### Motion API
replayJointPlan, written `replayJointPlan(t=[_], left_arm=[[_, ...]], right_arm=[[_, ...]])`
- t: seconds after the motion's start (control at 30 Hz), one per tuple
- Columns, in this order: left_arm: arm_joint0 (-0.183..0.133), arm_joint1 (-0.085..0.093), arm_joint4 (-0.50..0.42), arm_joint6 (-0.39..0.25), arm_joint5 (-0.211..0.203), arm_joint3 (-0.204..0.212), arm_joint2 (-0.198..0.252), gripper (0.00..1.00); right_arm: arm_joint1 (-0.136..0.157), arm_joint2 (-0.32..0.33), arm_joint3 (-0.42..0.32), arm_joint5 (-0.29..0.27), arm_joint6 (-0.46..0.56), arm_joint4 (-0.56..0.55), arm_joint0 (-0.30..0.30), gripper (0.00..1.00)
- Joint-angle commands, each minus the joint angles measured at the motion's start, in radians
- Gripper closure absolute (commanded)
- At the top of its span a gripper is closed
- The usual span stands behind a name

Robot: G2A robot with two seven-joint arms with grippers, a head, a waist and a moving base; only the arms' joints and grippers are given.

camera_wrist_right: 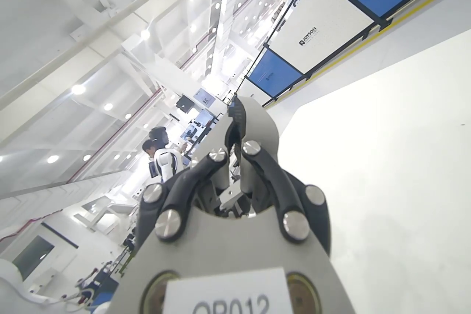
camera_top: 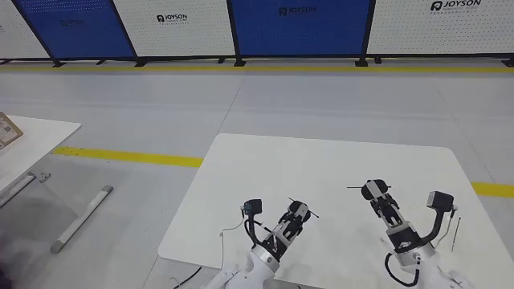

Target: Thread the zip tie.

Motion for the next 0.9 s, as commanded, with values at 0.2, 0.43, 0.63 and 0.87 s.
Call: replayJointPlan(t=[0.2, 0.43, 0.63, 0.87], left_arm=[[-0.042, -0.011, -0.103, -0.046, 0.002, 0.037, 0.021, 1.00], [-0.052, -0.010, -0.048, -0.025, 0.012, 0.044, 0.018, 1.00], [-0.098, -0.004, 0.026, -0.083, 0.047, 0.056, -0.002, 1.00], [-0.162, 0.005, 0.055, -0.246, 0.033, 0.120, -0.014, 1.00]], right_arm=[[0.000, 0.000, 0.000, 0.000, 0.000, 0.000, 0.000, 1.00], [0.000, 0.000, 0.000, 0.000, 0.000, 0.000, 0.000, 1.00], [0.000, 0.000, 0.000, 0.000, 0.000, 0.000, 0.000, 1.00], [0.000, 0.000, 0.000, 0.000, 0.000, 0.000, 0.000, 1.00]])
